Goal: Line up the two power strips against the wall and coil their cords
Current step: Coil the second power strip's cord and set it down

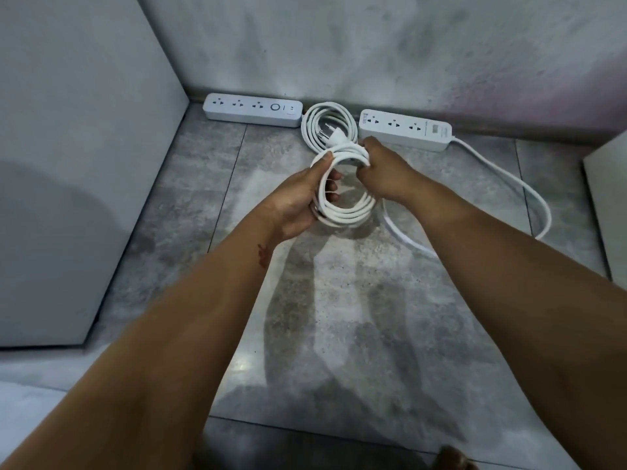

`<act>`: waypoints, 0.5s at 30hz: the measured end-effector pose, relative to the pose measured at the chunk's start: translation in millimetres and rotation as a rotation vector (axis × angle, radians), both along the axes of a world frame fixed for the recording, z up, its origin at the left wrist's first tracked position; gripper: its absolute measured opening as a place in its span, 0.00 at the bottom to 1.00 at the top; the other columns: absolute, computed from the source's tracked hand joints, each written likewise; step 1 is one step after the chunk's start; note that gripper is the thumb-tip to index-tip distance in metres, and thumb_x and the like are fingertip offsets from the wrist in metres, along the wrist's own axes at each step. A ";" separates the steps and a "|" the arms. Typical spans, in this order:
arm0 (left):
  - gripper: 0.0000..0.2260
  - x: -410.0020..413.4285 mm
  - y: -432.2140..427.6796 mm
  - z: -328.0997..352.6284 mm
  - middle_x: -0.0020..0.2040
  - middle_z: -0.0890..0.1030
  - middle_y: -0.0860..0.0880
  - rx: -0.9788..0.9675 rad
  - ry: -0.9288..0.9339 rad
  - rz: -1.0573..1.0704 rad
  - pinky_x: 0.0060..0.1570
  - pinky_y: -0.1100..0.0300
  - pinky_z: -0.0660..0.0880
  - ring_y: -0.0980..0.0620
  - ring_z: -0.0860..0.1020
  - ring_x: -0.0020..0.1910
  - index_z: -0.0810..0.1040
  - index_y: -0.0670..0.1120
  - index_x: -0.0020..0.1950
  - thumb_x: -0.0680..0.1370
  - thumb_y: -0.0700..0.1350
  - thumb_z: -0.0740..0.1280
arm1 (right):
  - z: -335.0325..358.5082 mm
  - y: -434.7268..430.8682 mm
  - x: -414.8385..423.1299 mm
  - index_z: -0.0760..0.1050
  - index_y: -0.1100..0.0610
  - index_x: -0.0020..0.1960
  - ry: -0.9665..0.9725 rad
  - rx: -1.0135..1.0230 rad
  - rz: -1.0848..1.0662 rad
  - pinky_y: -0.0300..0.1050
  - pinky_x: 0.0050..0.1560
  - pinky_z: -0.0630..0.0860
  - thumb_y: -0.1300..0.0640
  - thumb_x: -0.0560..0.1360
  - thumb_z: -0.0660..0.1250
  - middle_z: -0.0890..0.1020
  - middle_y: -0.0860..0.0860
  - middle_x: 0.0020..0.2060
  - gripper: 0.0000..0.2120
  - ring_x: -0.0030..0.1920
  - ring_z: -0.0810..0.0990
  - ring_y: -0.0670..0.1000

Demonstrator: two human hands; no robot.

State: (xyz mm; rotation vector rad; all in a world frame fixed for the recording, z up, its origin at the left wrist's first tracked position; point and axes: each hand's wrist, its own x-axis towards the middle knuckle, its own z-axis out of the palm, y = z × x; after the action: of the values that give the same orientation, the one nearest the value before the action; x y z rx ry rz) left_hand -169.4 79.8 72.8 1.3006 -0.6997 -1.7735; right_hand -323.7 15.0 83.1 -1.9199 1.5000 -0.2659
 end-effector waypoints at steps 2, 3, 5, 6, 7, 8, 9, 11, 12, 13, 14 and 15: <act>0.18 1.1 -6.7 4.9 0.40 0.78 0.49 -0.002 -0.151 0.021 0.43 0.57 0.75 0.53 0.77 0.37 0.77 0.45 0.55 0.80 0.59 0.61 | -3.3 -0.1 -1.5 0.68 0.60 0.64 0.048 -0.034 0.040 0.41 0.43 0.63 0.63 0.78 0.60 0.74 0.55 0.50 0.14 0.49 0.73 0.53; 0.21 3.0 -11.9 4.8 0.46 0.79 0.47 -0.011 -0.213 0.097 0.46 0.56 0.77 0.52 0.79 0.41 0.73 0.45 0.60 0.80 0.61 0.61 | -5.3 -0.1 -0.1 0.69 0.60 0.62 0.079 -0.054 0.077 0.43 0.45 0.65 0.64 0.78 0.60 0.76 0.57 0.53 0.13 0.51 0.75 0.55; 0.25 7.8 -20.8 2.5 0.64 0.72 0.44 -0.077 -0.402 0.278 0.56 0.51 0.77 0.48 0.77 0.56 0.64 0.49 0.66 0.77 0.63 0.62 | -7.7 2.0 4.9 0.71 0.60 0.62 0.131 -0.079 0.166 0.45 0.50 0.69 0.63 0.78 0.61 0.78 0.59 0.59 0.13 0.57 0.76 0.59; 0.26 9.0 -23.4 1.8 0.69 0.67 0.45 -0.162 -0.557 0.305 0.62 0.50 0.74 0.48 0.73 0.63 0.64 0.50 0.68 0.77 0.64 0.64 | -7.9 3.8 7.9 0.72 0.60 0.62 0.148 -0.089 0.203 0.46 0.52 0.69 0.63 0.78 0.61 0.78 0.60 0.60 0.13 0.59 0.76 0.60; 0.26 9.6 -25.2 1.5 0.70 0.65 0.45 -0.265 -0.712 0.257 0.66 0.50 0.70 0.47 0.69 0.67 0.67 0.51 0.68 0.76 0.63 0.65 | -6.8 5.8 11.8 0.73 0.60 0.62 0.164 -0.099 0.236 0.46 0.52 0.70 0.63 0.78 0.61 0.78 0.60 0.60 0.14 0.60 0.76 0.61; 0.25 10.4 -26.7 2.4 0.69 0.67 0.46 -0.349 -0.829 0.141 0.68 0.51 0.68 0.48 0.68 0.68 0.70 0.51 0.67 0.76 0.63 0.66 | -5.7 7.6 15.8 0.72 0.59 0.64 0.174 -0.103 0.266 0.46 0.53 0.70 0.64 0.78 0.62 0.78 0.60 0.61 0.15 0.61 0.76 0.61; 0.23 9.7 -28.0 5.1 0.66 0.72 0.47 -0.385 -0.892 -0.010 0.67 0.53 0.68 0.49 0.71 0.67 0.75 0.51 0.64 0.76 0.64 0.66 | -4.0 9.4 19.4 0.71 0.58 0.68 0.189 -0.100 0.286 0.46 0.54 0.70 0.64 0.78 0.62 0.77 0.60 0.63 0.18 0.62 0.76 0.61; 0.26 8.0 -28.4 11.6 0.57 0.81 0.49 -0.311 -0.905 -0.265 0.62 0.53 0.73 0.50 0.78 0.58 0.80 0.49 0.57 0.73 0.69 0.63 | -2.9 11.1 22.5 0.70 0.59 0.69 0.200 -0.109 0.305 0.47 0.56 0.70 0.63 0.79 0.61 0.76 0.60 0.64 0.19 0.62 0.75 0.61; 0.30 8.3 -27.6 14.7 0.53 0.84 0.48 -0.259 -0.905 -0.342 0.59 0.52 0.75 0.51 0.80 0.53 0.82 0.48 0.54 0.72 0.72 0.62 | -3.7 10.7 21.3 0.71 0.61 0.66 0.171 -0.113 0.283 0.47 0.53 0.71 0.61 0.78 0.62 0.77 0.61 0.61 0.16 0.59 0.76 0.61; 0.33 9.1 -26.9 16.1 0.49 0.85 0.46 -0.215 -0.919 -0.397 0.55 0.53 0.76 0.51 0.81 0.49 0.83 0.46 0.53 0.71 0.74 0.61 | -4.2 10.6 19.1 0.70 0.61 0.61 0.125 -0.107 0.234 0.47 0.46 0.71 0.59 0.77 0.64 0.78 0.60 0.55 0.13 0.54 0.78 0.60; 0.34 9.7 -26.5 15.8 0.46 0.85 0.45 -0.188 -0.921 -0.438 0.52 0.54 0.76 0.51 0.82 0.46 0.83 0.44 0.51 0.70 0.74 0.61 | -4.4 10.3 15.3 0.69 0.59 0.56 0.085 -0.107 0.176 0.46 0.41 0.70 0.58 0.76 0.67 0.78 0.58 0.50 0.12 0.48 0.77 0.57; 0.33 9.9 -25.4 14.9 0.44 0.85 0.45 -0.169 -0.905 -0.473 0.49 0.56 0.76 0.51 0.82 0.45 0.84 0.43 0.50 0.71 0.73 0.62 | -4.4 10.7 11.7 0.66 0.58 0.53 0.052 -0.109 0.128 0.46 0.39 0.69 0.57 0.74 0.69 0.76 0.56 0.46 0.13 0.44 0.76 0.54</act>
State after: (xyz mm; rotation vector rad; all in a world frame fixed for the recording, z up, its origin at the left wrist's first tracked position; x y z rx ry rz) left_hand -159.5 54.3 87.7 1.9240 -1.7274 -1.3398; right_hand -311.9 25.6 78.7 -2.1147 1.4143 -0.2470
